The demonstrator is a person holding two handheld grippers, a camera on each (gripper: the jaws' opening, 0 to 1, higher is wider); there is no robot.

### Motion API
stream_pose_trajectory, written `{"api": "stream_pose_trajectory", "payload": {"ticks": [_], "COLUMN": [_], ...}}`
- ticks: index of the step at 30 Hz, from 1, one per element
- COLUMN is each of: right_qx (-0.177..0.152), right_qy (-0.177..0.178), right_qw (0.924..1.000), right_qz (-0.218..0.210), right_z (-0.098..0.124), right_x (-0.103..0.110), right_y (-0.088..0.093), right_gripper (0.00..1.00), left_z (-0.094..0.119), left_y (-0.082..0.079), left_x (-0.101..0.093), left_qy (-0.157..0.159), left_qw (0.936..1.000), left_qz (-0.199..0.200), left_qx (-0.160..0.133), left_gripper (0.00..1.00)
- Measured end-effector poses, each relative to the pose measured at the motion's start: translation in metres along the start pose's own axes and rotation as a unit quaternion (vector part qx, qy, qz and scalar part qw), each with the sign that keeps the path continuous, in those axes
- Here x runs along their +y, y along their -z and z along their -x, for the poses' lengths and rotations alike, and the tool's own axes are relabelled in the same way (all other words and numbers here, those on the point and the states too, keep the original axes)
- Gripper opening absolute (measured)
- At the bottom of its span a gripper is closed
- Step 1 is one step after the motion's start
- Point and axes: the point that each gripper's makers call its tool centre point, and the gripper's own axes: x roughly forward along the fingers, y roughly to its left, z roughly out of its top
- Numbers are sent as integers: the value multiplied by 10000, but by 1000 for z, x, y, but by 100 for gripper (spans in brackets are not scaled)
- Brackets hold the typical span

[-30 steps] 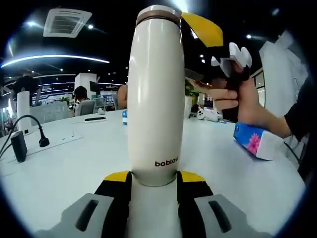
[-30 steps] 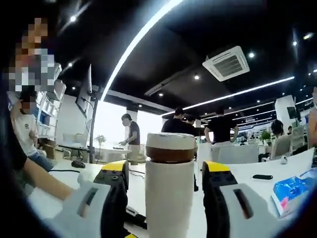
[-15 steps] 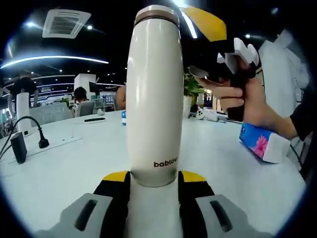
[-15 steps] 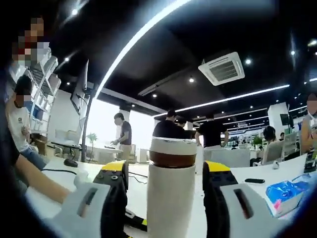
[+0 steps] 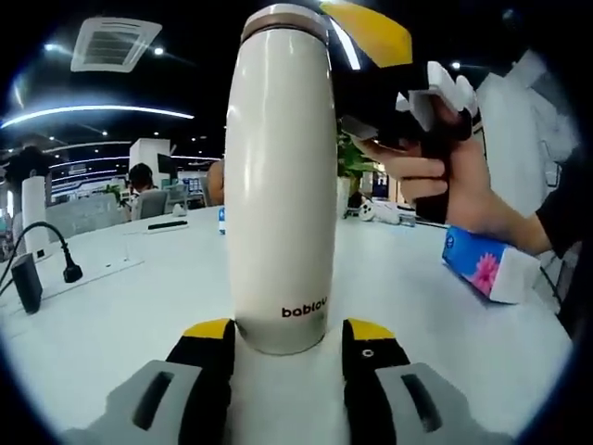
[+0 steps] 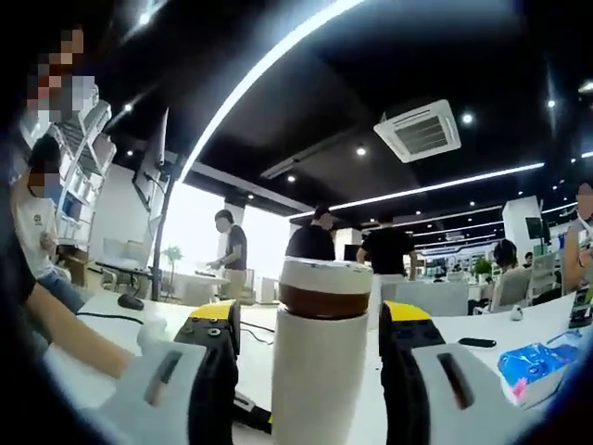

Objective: Grasp the water cup twist off the cup lid place the cup lid on the table

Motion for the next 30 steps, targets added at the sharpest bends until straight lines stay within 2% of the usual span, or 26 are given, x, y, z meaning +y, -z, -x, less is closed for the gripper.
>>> {"api": "stream_pose_trajectory", "payload": {"ticks": [16, 22, 30], "right_qx": [-148, -230, -252], "right_qy": [-147, -82, 52], "right_qw": [9998, 9997, 9997], "right_qz": [-31, -73, 39], "right_z": [-2, -3, -2], "right_x": [8, 4, -2], "right_y": [-7, -13, -15], "right_gripper": [63, 63, 62], "left_z": [-15, -17, -18], "left_y": [-5, -5, -4], "left_x": [4, 5, 5], "left_qy": [-24, -41, -31], "left_qw": [9999, 9999, 9999], "left_qz": [-106, -19, 36], "left_qx": [-101, -91, -95], "left_gripper": [50, 46, 46]}}
